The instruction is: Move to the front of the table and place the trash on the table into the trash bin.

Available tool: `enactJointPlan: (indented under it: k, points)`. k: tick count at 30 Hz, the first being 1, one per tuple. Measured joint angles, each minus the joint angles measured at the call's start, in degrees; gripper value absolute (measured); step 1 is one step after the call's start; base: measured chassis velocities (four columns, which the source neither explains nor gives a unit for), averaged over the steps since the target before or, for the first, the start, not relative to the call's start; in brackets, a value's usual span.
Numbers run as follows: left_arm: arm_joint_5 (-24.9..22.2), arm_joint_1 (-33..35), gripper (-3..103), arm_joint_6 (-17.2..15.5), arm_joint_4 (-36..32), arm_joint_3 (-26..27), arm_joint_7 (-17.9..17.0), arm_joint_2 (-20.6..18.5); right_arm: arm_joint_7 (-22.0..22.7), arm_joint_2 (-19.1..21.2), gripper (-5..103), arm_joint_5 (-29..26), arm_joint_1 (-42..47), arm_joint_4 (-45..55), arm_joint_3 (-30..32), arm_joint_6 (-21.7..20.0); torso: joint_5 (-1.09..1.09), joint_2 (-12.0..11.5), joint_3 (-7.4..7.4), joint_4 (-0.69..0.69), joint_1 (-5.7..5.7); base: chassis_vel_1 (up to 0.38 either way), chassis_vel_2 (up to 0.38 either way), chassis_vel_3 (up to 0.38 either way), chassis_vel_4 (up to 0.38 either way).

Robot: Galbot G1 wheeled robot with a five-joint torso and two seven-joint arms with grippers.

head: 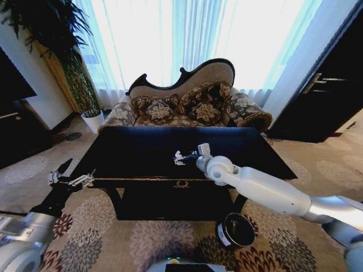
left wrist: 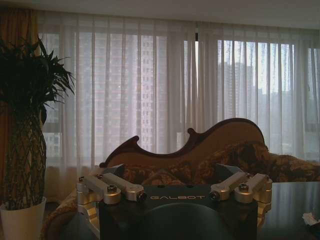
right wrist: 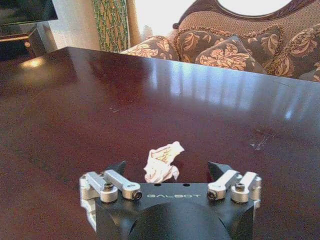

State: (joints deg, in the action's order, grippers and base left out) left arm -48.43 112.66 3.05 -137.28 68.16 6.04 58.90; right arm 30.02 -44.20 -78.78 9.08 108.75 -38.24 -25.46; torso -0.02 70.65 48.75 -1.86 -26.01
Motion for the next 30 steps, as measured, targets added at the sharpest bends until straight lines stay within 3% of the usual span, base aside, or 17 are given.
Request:
enactJointPlan:
  k: [3,5,10,12,15,17,23,30]
  points:
    - [0.0,0.0,100,0.0,0.0,0.0,0.0,0.0,0.0,-0.1,77,0.2,0.2,-0.1,0.0,0.2,0.0,0.0,0.0,0.0,0.0,0.0,0.0,0.0,0.0]
    - [0.0,0.0,100,0.0,0.0,0.0,0.0,0.0,0.0,-0.1,77,0.2,0.3,-0.1,0.0,0.2,0.0,0.0,0.0,0.0,0.0,0.0,0.0,0.0,0.0]
    - [0.0,0.0,100,0.0,0.0,0.0,0.0,0.0,0.0,0.1,49,0.3,0.9,0.0,0.7,0.4,0.0,0.0,0.0,0.0,0.0,0.0,0.0,0.0,0.0]
    - [0.0,0.0,100,0.0,0.0,0.0,0.0,0.0,0.0,0.2,49,0.3,1.1,0.1,0.8,0.4,0.0,0.0,0.0,0.0,0.0,0.0,0.0,0.0,0.0]
    - [0.0,0.0,100,0.0,0.0,0.0,0.0,0.0,-0.1,0.5,32,0.3,1.6,0.4,1.3,0.5,0.01,0.0,0.0,0.0,0.0,0.0,0.0,0.0,0.0]
    - [0.0,0.0,100,0.0,0.0,0.0,0.0,0.0,-0.1,0.6,32,0.4,1.7,0.5,1.4,0.5,0.01,0.0,0.0,0.0,0.0,0.0,0.0,0.0,0.0]
    - [0.0,0.0,100,0.0,0.0,0.0,0.0,0.0,0.0,1.4,6,0.5,2.5,1.3,2.5,0.9,0.01,0.0,0.0,0.0,0.0,0.0,0.0,0.0,0.0]
    - [0.0,0.0,100,0.0,0.0,0.0,0.0,0.0,0.0,2.9,1,0.5,3.9,2.6,4.6,1.0,0.01,0.0,0.0,0.0,0.0,0.0,0.0,0.0,0.0]
